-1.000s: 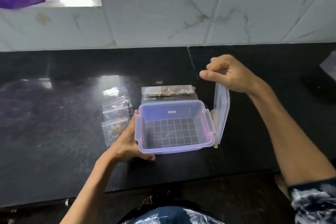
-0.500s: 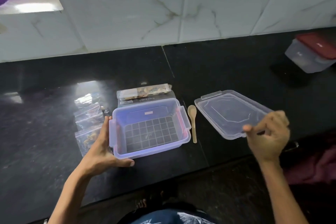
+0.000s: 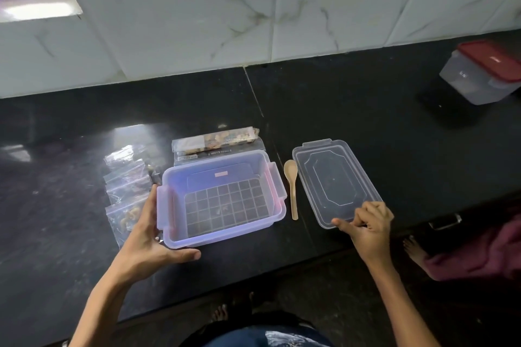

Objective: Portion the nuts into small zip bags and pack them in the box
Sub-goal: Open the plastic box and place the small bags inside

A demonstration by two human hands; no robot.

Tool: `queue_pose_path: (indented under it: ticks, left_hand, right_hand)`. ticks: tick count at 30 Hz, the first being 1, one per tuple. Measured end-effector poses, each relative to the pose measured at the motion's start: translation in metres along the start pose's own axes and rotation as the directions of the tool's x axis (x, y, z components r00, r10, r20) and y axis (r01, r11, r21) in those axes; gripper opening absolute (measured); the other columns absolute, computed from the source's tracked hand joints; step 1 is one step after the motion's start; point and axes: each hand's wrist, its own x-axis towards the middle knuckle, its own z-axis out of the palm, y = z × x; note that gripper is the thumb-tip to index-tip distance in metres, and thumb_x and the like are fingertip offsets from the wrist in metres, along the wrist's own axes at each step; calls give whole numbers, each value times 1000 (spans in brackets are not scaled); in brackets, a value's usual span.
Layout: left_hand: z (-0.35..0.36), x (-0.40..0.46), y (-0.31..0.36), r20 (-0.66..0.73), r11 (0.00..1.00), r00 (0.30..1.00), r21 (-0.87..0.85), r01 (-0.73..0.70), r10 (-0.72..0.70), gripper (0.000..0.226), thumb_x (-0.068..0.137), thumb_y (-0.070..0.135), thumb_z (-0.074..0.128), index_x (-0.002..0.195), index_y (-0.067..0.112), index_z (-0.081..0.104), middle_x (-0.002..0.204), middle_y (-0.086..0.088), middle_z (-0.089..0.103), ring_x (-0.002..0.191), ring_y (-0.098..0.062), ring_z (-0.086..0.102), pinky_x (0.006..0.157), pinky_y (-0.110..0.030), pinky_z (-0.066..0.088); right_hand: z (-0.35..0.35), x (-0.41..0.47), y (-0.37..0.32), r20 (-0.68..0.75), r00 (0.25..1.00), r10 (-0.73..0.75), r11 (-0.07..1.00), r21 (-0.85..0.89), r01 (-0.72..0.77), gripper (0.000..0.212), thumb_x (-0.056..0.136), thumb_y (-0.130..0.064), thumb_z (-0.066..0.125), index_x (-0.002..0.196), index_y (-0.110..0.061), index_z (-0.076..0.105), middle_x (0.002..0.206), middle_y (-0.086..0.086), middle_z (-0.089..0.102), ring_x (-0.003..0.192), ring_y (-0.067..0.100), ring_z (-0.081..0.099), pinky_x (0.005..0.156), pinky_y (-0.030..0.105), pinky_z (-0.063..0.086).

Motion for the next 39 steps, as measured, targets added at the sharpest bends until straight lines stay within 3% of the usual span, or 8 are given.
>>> queue_pose_path:
  ticks: [4, 12, 17, 22, 26, 32, 35, 39]
  left_hand:
    - [0, -1, -2, -11, 1000, 1000, 1, 22, -22, 143, 22, 69, 85, 144, 50, 14, 141, 31, 29, 127, -6, 38, 105, -38, 37]
    - [-4, -3, -2, 32, 998, 998, -38, 47, -45, 148, 25, 61, 89, 147, 47, 7, 153, 25, 19, 134, -6, 34, 108, -37, 36]
    - [-23, -16, 11, 15, 986, 998, -155, 65, -64, 167, 10, 57, 91, 149, 38, -1, 151, 30, 9, 110, 36, 31, 92, -4, 37]
    - [-65, -7, 51, -230, 936, 972, -326, -131, 56, 114, 42, 69, 82, 138, 41, 28, 145, 25, 36, 129, 12, 37, 105, -17, 32]
    - [-76, 53, 69, -381, 961, 924, -250, -121, 17, 56, 90, 24, 60, 142, 15, 40, 139, 0, 50, 124, -13, 50, 104, -28, 39]
    - [-54, 148, 44, -336, 973, 921, -184, 139, -195, 31, 92, 9, 58, 120, -3, 55, 115, -16, 60, 93, -23, 57, 73, -27, 40]
    - [-41, 167, 32, -374, 968, 897, -15, 250, -237, 18, 90, 11, 54, 73, 5, 52, 77, -9, 48, 79, -20, 44, 64, -32, 38]
    - [-32, 180, 17, -381, 913, 872, 144, 383, -306, 34, 91, 19, 51, 61, 6, 43, 64, -12, 45, 71, -29, 44, 59, -34, 31]
  right_hand:
    - [-3, 4, 1, 173, 985, -2, 999, -33, 8, 60, 72, -78, 49, 51, -23, 34, 57, -16, 30, 70, 14, 39, 84, 30, 31]
    - [-9, 6, -7, 250, 968, 20, 999, -42, -10, 53, 68, -84, 45, 53, -35, 31, 57, -13, 37, 71, 12, 44, 81, 36, 32]
    - [-21, 22, -25, 160, 987, 13, 1000, -17, -10, 59, 73, -82, 43, 66, -24, 53, 70, -7, 52, 80, 17, 51, 82, 47, 41]
    - [-15, 101, -97, 113, 990, -85, 979, 196, 62, 46, 80, -63, 54, 86, -18, 61, 85, -5, 57, 87, 7, 50, 79, 28, 44]
    - [33, 168, -145, 197, 979, -46, 929, 370, -31, 18, 85, -31, 68, 98, -20, 62, 85, -7, 63, 80, 7, 61, 70, 21, 52]
    - [122, 216, -161, 629, 710, 317, 833, 172, -525, 40, 90, -27, 63, 124, -7, 56, 106, 8, 63, 82, 12, 60, 71, 27, 54]
    - [145, 216, -153, 677, 577, 456, 808, -44, -587, 48, 91, -32, 62, 129, -4, 52, 123, 12, 59, 101, 20, 58, 82, 32, 52]
    - [163, 209, -139, 674, 482, 560, 782, -238, -576, 60, 89, -39, 63, 131, 1, 48, 124, 14, 58, 107, 25, 59, 88, 36, 53]
